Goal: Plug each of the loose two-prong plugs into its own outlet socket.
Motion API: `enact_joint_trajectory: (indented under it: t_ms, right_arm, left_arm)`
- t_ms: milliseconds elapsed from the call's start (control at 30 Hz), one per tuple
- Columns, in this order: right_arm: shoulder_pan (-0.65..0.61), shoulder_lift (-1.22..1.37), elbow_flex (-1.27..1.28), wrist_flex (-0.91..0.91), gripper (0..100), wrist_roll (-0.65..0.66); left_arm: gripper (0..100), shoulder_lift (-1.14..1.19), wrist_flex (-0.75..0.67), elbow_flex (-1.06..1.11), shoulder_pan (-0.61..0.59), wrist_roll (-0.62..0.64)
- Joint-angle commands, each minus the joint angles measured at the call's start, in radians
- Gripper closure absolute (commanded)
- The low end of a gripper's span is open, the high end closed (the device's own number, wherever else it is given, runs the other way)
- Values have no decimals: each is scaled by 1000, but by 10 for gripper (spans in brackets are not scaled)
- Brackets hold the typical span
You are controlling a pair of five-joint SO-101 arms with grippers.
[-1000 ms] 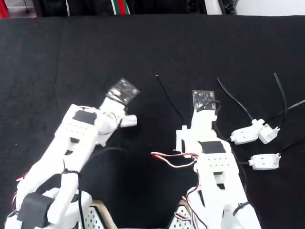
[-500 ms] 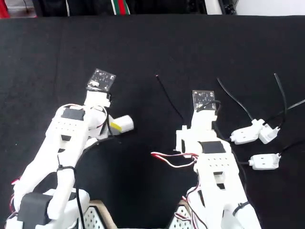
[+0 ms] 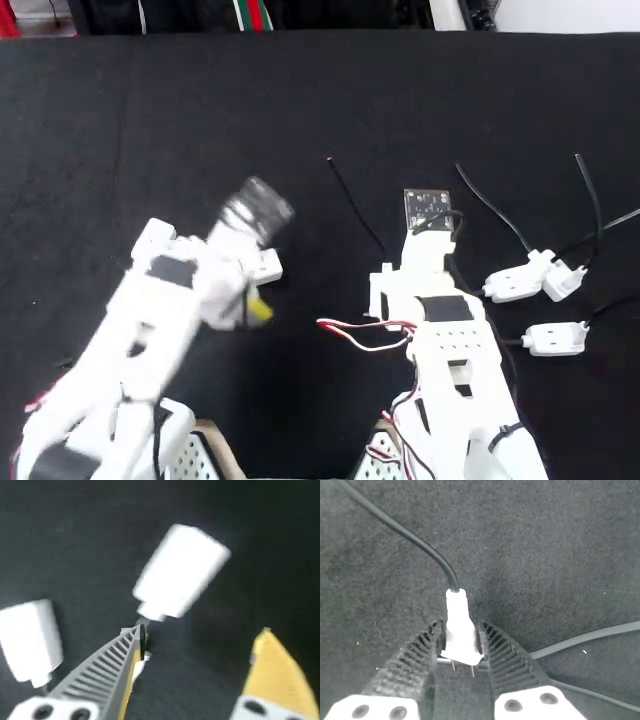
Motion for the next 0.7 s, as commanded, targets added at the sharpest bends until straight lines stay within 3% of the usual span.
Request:
enact_joint_trajectory:
  t_ms: [0,233,400,533,667]
  right_arm:
    - [0,-19,-39,-6,986,8]
    - [0,-19,-39,-6,986,8]
    - [0,-19,-39,-6,986,8]
    - [0,-19,-39,-6,986,8]
    - [2,-19,-41,-6,986,8]
  left_arm:
    - [699,-241,-48,170,73,-203]
    - [703,-235,-155,206,97,-288]
    - [703,35,-213,85,91,-370]
    - [703,298,-170,-90,76,-428]
    - [704,390,-164,-205,35,-448]
